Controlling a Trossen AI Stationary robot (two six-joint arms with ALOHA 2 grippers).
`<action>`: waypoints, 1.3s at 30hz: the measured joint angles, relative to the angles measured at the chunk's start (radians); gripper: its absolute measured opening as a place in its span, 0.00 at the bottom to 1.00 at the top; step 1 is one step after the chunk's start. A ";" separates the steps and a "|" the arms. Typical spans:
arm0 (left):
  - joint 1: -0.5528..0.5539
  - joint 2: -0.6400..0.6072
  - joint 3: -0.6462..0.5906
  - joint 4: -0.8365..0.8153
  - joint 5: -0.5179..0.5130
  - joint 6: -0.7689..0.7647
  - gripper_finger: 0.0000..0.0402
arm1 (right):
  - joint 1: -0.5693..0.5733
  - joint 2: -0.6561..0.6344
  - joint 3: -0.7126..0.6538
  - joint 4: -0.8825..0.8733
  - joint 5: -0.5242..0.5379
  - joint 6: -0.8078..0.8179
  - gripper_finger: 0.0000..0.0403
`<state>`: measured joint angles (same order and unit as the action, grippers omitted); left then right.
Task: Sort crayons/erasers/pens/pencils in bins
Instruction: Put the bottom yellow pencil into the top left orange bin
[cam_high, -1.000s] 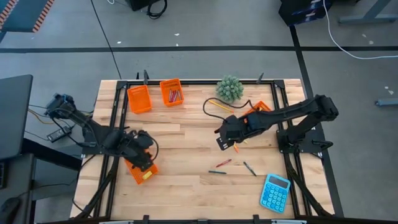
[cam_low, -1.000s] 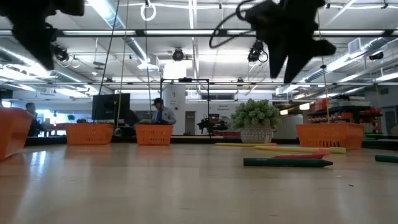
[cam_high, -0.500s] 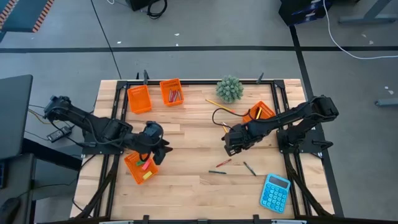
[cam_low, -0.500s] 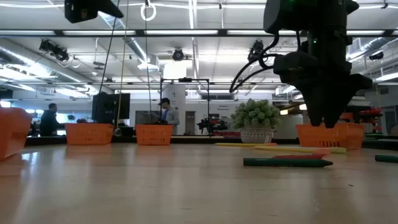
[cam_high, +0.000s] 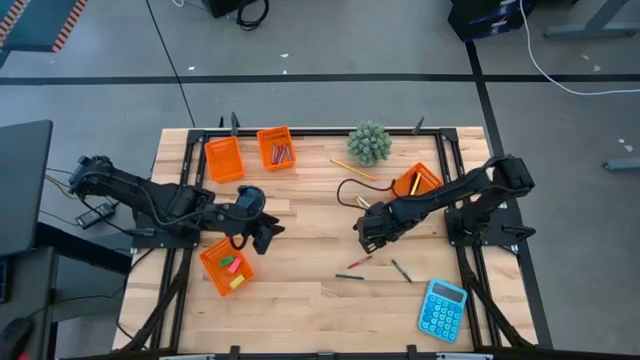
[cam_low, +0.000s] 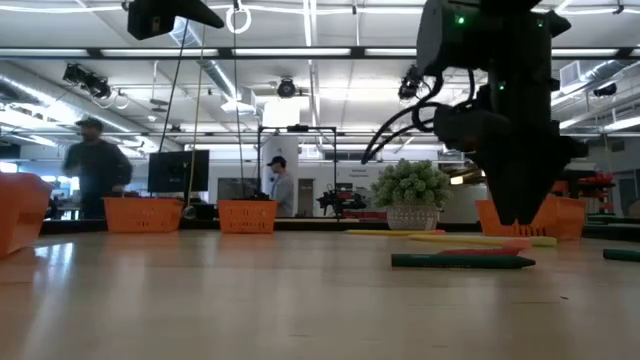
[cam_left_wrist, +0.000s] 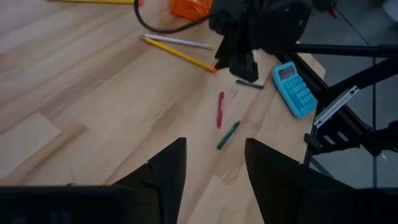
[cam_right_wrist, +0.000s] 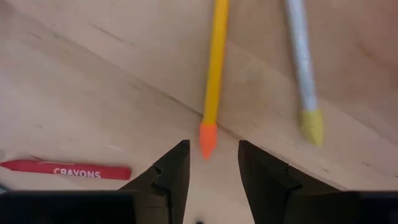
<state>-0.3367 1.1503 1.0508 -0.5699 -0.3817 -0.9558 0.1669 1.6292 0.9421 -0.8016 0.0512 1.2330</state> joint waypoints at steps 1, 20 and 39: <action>0.000 0.000 0.000 0.002 0.000 0.000 0.43 | 0.000 0.011 0.000 0.007 -0.001 -0.002 0.35; -0.004 0.000 -0.001 -0.004 0.012 -0.009 0.38 | 0.000 0.095 0.002 0.061 -0.003 -0.075 0.21; -0.010 0.000 -0.001 -0.011 0.013 -0.008 0.33 | -0.002 0.031 -0.002 0.108 0.024 -0.089 0.11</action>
<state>-0.3467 1.1507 1.0500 -0.5809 -0.3691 -0.9643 0.1654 1.6605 0.9398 -0.6932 0.0748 1.1442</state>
